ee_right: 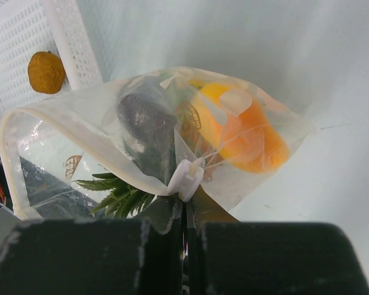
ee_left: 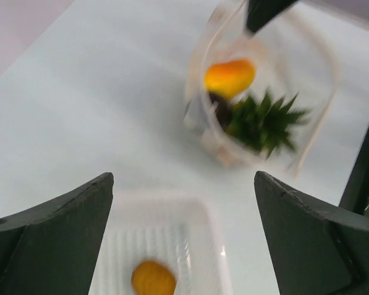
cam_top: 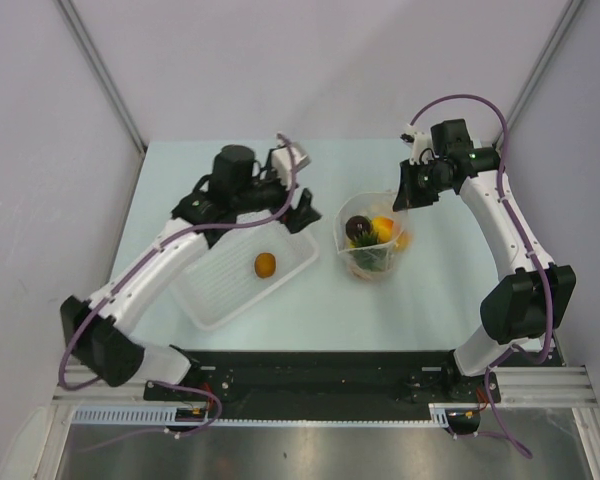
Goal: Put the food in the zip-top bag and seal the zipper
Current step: Place the fake fruit in the zipper food storage bag, then pick up the fake fruit from the bin.
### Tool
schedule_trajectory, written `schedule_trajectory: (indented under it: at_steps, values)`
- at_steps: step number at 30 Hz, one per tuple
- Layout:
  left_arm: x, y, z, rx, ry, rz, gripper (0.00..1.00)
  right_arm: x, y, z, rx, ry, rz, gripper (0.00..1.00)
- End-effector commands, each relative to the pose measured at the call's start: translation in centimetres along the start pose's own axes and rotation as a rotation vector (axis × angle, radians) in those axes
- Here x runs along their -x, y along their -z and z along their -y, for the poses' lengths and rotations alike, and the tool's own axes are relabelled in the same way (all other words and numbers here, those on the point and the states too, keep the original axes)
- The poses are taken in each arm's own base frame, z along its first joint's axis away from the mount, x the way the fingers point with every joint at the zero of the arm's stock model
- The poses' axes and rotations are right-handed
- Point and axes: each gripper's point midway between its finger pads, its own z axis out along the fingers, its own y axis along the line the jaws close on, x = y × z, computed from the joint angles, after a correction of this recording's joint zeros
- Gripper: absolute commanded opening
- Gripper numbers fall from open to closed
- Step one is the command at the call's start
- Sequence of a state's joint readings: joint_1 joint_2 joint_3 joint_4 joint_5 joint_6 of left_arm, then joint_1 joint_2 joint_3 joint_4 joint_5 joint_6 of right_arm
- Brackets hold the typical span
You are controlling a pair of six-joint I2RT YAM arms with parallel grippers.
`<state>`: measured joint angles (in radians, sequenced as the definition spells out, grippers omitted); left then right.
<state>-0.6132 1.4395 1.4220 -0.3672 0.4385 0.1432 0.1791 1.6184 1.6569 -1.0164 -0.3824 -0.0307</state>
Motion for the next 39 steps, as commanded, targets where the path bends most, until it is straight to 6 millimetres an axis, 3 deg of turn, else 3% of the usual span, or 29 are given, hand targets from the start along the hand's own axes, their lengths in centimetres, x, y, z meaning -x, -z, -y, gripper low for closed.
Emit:
schedule_trajectory:
  at_steps: [1,4,7,10,19,32,38,39]
  values:
    - [-6.5,4.3,-1.3,0.024,-0.081,-0.116,1.00,1.1,1.3,-0.7,0.016,0.029,0.057,0.00]
    - [-12.5,5.8,-1.6,-0.002,-0.132,-0.248,0.99,1.0,1.3,-0.6,0.014,0.031,0.052,0.00]
    - [-17.0,6.4,-1.7,-0.010,-0.170,-0.356,0.95,0.9,1.1,-0.8,0.018,0.032,0.044,0.00]
    - [-18.8,6.2,-2.3,0.014,-0.156,-0.389,0.92,1.0,1.1,-0.9,0.018,0.035,0.044,0.00]
    - [-21.4,4.4,-6.6,0.152,0.022,-0.465,0.82,1.0,1.4,-1.0,0.004,0.044,0.052,0.00]
    - [-28.2,3.8,-6.4,0.179,0.208,-0.641,0.78,0.3,2.0,-0.7,-0.020,0.049,0.061,0.01]
    - [-27.1,3.3,-7.3,0.202,0.196,-0.615,0.62,-0.2,2.2,-0.2,-0.020,0.022,0.057,0.01]
    - [-26.3,3.1,-7.5,0.199,0.190,-0.595,0.53,-0.3,2.3,-0.2,-0.019,0.021,0.056,0.01]
